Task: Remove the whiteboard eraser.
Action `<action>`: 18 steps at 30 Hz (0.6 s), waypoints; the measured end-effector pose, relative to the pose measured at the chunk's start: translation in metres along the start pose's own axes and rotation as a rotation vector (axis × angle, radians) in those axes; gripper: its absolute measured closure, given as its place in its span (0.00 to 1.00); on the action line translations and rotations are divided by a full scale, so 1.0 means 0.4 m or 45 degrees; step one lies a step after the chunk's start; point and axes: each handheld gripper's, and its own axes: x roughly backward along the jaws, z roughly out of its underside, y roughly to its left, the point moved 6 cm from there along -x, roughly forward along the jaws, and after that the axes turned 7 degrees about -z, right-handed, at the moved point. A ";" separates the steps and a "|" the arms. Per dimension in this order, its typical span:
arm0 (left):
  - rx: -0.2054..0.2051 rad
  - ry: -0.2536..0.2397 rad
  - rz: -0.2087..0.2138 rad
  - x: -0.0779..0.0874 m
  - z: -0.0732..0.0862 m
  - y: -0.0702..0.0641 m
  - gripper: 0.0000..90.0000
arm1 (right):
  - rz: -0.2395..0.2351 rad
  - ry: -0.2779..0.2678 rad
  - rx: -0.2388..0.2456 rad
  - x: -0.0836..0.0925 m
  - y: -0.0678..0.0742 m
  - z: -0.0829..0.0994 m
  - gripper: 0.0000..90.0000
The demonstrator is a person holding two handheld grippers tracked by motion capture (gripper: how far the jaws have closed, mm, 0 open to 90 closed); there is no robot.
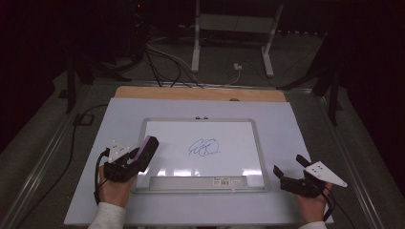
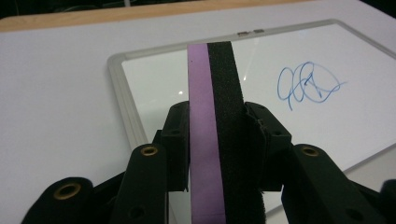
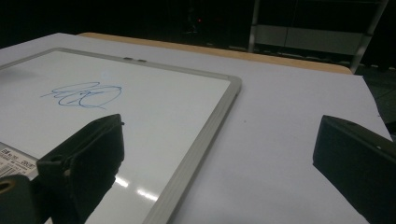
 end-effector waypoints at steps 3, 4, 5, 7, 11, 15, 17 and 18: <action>-0.011 -0.008 0.011 -0.004 -0.013 -0.001 0.72 | 0.001 0.000 0.000 0.000 -0.001 0.000 0.02; -0.012 -0.009 0.014 -0.006 -0.017 -0.002 0.72 | 0.001 0.000 0.000 0.000 -0.001 0.000 0.02; -0.013 -0.013 0.015 -0.009 -0.021 -0.002 0.72 | 0.001 0.000 0.000 0.000 -0.001 0.000 0.02; -0.015 -0.020 0.022 -0.012 -0.030 -0.001 0.72 | 0.001 -0.001 -0.002 0.000 -0.001 0.000 0.02; -0.019 -0.031 0.031 -0.020 -0.047 -0.001 0.72 | 0.000 -0.001 -0.001 0.000 -0.001 0.000 0.02; -0.024 -0.033 0.034 -0.030 -0.060 -0.001 0.72 | 0.000 0.000 0.000 0.000 0.000 0.000 0.02; -0.028 -0.034 0.037 -0.035 -0.064 -0.002 0.72 | 0.000 -0.001 0.000 0.000 -0.001 0.000 0.02; -0.029 -0.034 0.035 -0.038 -0.066 -0.002 0.72 | 0.000 0.000 -0.001 0.000 -0.001 0.000 0.02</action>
